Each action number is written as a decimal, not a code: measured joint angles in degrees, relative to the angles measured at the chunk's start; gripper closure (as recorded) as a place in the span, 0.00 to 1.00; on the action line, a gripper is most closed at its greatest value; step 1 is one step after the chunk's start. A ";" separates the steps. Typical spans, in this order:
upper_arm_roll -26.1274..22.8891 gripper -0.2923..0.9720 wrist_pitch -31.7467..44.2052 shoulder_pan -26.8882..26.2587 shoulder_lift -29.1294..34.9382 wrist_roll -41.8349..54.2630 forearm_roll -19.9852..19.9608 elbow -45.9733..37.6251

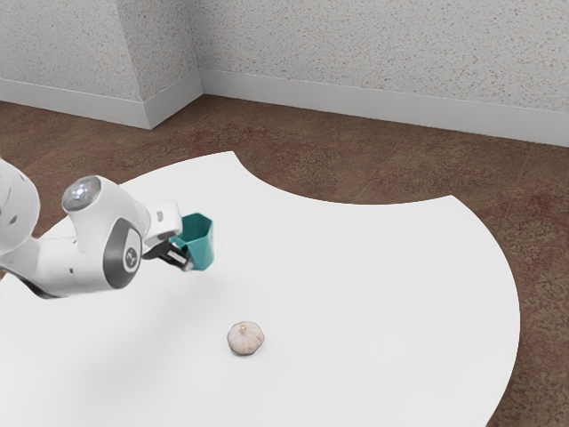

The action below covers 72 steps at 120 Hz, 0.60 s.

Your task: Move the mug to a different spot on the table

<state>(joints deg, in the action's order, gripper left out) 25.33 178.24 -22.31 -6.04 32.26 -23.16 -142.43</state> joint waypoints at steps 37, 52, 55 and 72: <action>-1.74 0.82 0.57 -1.56 -8.73 0.79 -6.21 6.75; -2.44 0.81 0.62 -3.04 -9.51 1.02 -9.66 6.91; -2.39 0.81 0.63 -3.74 -8.95 1.07 -10.47 6.58; -2.26 0.80 0.70 -5.59 -7.74 1.30 -14.04 5.19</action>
<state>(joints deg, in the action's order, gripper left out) 23.07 178.94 -27.90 -13.79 33.56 -37.20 -137.24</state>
